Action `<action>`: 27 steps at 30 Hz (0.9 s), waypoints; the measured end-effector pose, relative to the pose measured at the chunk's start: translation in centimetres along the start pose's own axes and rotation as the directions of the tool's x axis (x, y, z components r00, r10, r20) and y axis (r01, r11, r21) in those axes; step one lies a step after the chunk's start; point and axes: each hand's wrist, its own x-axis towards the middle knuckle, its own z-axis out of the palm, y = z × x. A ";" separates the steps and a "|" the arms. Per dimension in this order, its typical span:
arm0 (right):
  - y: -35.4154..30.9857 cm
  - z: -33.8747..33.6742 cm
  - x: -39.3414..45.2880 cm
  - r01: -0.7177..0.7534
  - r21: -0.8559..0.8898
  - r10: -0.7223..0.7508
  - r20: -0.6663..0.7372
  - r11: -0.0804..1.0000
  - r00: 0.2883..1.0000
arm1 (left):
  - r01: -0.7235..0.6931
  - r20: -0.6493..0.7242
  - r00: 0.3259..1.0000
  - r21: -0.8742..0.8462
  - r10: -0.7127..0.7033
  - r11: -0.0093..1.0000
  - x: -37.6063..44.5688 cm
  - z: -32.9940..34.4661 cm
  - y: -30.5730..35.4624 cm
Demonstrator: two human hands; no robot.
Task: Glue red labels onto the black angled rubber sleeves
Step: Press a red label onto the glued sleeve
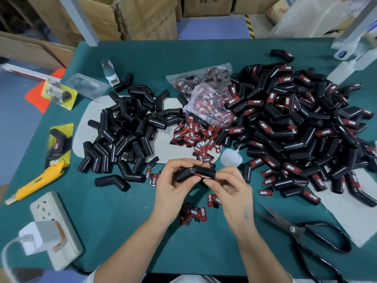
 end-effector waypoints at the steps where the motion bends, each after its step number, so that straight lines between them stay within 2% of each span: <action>1: 0.0 0.0 0.0 0.002 0.001 -0.002 0.000 1.000 1.000 | 0.005 -0.004 1.000 0.001 -0.005 1.000 0.0 0.0 -0.1; 15: 0.1 0.2 0.2 0.005 0.071 -0.008 0.042 0.997 0.999 | 0.041 -0.042 0.998 0.036 -0.039 0.999 0.1 -0.1 -0.3; 27: 0.0 0.4 0.2 -0.014 0.055 0.014 -0.002 0.998 1.000 | 0.061 -0.049 0.997 0.046 -0.058 0.997 -0.1 0.0 -0.3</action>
